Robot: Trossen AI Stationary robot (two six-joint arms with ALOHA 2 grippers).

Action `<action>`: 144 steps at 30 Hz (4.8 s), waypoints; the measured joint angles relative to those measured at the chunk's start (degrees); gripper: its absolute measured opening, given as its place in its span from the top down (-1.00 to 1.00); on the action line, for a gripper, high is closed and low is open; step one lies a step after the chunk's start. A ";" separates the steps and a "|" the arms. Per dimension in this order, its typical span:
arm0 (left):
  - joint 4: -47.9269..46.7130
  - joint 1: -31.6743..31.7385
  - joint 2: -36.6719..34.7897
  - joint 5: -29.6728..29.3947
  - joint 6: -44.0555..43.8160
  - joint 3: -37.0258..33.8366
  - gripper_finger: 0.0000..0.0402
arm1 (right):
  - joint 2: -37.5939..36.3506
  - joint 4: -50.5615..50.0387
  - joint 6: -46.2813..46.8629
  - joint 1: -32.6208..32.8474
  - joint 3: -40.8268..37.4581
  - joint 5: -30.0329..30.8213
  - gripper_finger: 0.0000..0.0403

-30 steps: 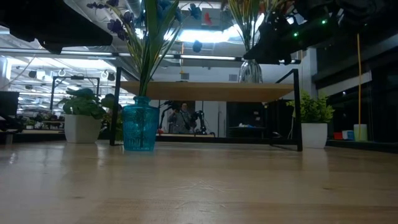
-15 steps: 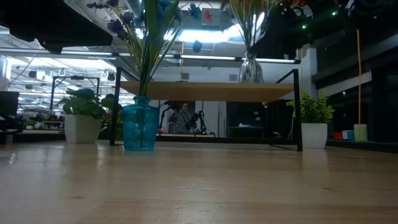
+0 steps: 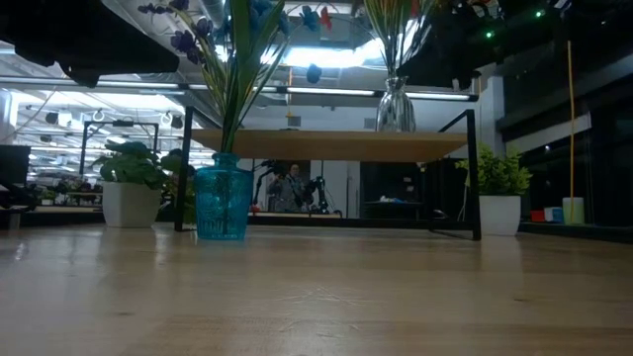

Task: Pick and place flowers into a vace then onto a shelf
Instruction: Put the transparent blue vase on top of the shelf

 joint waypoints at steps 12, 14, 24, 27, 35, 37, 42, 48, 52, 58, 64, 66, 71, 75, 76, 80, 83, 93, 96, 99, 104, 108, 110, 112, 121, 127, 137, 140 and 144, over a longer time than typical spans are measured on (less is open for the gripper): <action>0.00 -0.03 0.00 0.00 -0.17 0.00 0.97 | -6.93 -12.73 3.35 0.04 0.00 0.02 -0.17; 0.00 -0.03 0.00 0.00 -0.17 0.00 0.97 | -8.58 -15.10 3.49 0.30 0.00 0.02 -0.14; 0.00 -0.03 0.00 -0.02 -0.06 0.00 0.97 | -12.85 -19.75 3.41 10.51 0.00 -0.02 0.50; 0.02 -0.04 0.00 -0.02 -0.06 0.00 0.96 | -12.85 -19.86 3.37 14.91 0.00 -0.04 0.76; 0.02 -0.03 0.00 -0.02 -0.06 0.00 0.99 | -10.85 -19.45 5.06 26.94 0.00 0.02 0.94; 0.02 -0.04 0.00 -0.01 -0.06 0.00 0.99 | -8.90 -16.04 4.51 29.99 -0.93 1.11 0.96; 0.02 -0.04 0.00 0.33 -0.05 0.00 0.97 | -4.97 -2.10 0.17 35.83 -5.10 4.40 0.97; 0.02 -0.05 0.00 0.87 -0.03 0.00 0.99 | -2.77 5.78 1.74 39.27 -9.55 4.57 0.99; 0.02 -0.01 0.00 0.87 -0.03 0.00 0.99 | -1.61 9.14 2.13 40.44 -12.05 4.55 0.98; 0.02 -0.01 0.00 0.87 -0.03 0.00 0.91 | -1.31 9.34 3.84 40.54 -12.66 4.62 0.97; 0.02 -0.01 0.00 0.87 -0.19 0.00 0.65 | -1.29 9.27 6.31 40.54 -12.66 4.63 0.96; 0.02 -0.01 0.00 0.85 -0.89 0.00 0.52 | -1.29 9.25 6.12 40.54 -12.66 4.63 0.96; 0.02 -0.01 0.00 0.46 -1.41 0.00 0.19 | -1.29 9.16 6.32 40.54 -12.66 4.61 0.96; 0.00 -0.01 0.00 -0.60 -1.55 0.00 -0.04 | -1.29 8.83 6.34 40.54 -12.66 4.51 0.96; 0.01 -0.01 0.00 -1.02 -1.66 0.00 -0.10 | -1.29 8.70 6.35 40.54 -12.66 4.50 0.96; 0.00 0.33 0.00 -2.35 -2.05 0.00 -0.26 | -1.29 8.59 6.35 40.54 -12.66 4.50 0.96; 0.00 0.47 0.00 -3.41 -2.07 0.00 -0.33 | -1.29 8.57 6.35 40.54 -12.66 4.50 0.96; -0.52 0.71 0.00 -5.70 -2.11 0.00 -0.36 | -1.29 7.52 7.00 40.54 -12.74 4.48 0.96; -0.66 1.86 0.00 -5.42 -2.09 0.00 -0.36 | -1.29 7.52 6.96 40.54 -12.74 4.48 0.96; -0.77 4.77 0.00 -1.95 -2.13 0.00 -0.36 | -1.29 7.57 6.33 40.52 -12.76 4.48 0.96; -3.77 10.29 0.57 1.16 -2.02 0.04 -0.36 | -1.29 7.62 6.30 40.53 -12.79 4.49 0.96; -6.33 12.34 0.57 0.33 -2.07 0.03 -0.36 | -1.29 7.63 6.31 40.52 -12.81 4.48 0.96; -6.85 12.83 0.57 -0.38 -2.24 0.04 -0.36 | -1.29 7.63 6.26 40.52 -12.81 4.50 0.96; -8.26 13.28 0.57 -0.37 -3.62 0.04 -0.36 | -1.29 7.63 6.21 40.52 -12.83 4.50 0.96; -16.63 16.21 0.57 -0.31 -15.12 0.02 -0.36 | -1.29 7.63 6.13 40.53 -12.85 4.50 0.96; -16.80 18.98 0.57 2.55 -15.61 0.02 -0.36 | -1.29 7.63 6.13 40.52 -12.85 4.50 0.96; -16.81 23.20 0.57 7.89 -15.51 0.02 -0.36 | -1.29 7.65 6.12 40.53 -12.85 4.50 0.96; -16.83 24.07 0.57 8.37 -15.50 0.02 -0.36 | -1.29 7.65 6.11 40.53 -12.85 4.50 0.96; -16.86 25.18 0.57 9.58 -15.47 0.02 -0.36 | -1.29 7.65 6.11 40.52 -12.85 4.50 0.96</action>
